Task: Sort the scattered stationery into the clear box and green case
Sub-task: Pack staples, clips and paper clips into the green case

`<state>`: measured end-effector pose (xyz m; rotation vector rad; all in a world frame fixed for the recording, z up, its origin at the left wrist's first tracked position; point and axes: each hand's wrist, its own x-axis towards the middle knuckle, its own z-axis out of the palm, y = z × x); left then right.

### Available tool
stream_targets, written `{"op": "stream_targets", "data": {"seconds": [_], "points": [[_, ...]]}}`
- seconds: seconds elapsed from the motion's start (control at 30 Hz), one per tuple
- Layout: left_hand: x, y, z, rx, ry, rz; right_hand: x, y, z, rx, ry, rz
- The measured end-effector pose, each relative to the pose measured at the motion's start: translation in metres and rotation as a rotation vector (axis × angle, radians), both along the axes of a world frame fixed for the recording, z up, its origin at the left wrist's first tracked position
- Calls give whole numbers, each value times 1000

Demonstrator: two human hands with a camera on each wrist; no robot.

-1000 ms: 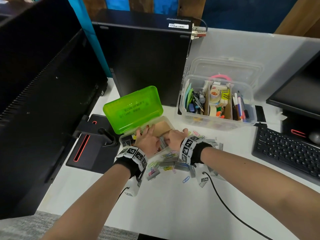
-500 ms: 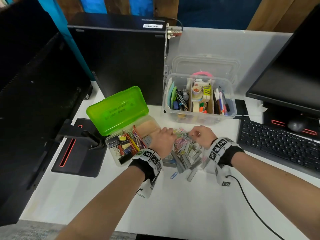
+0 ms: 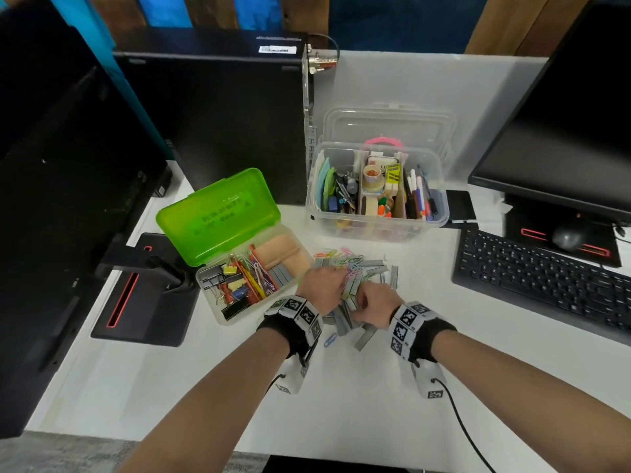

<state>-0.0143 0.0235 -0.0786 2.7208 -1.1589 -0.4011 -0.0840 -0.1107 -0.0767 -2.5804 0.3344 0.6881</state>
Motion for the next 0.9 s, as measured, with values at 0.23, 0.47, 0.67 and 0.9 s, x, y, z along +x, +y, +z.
{"op": "stream_targets", "data": {"seconds": [0.23, 0.47, 0.67, 0.9], "points": [[2, 4, -2, 2, 9, 21, -5, 2, 1, -103, -11, 57], [0, 6, -5, -19, 23, 27, -2, -15, 2, 96, -46, -131], [-8, 2, -3, -48, 24, -76, 2, -34, 7, 252, -65, -293], [-18, -19, -3, 147, -19, -268, -5, -45, 0, 311, -97, -402]]}}
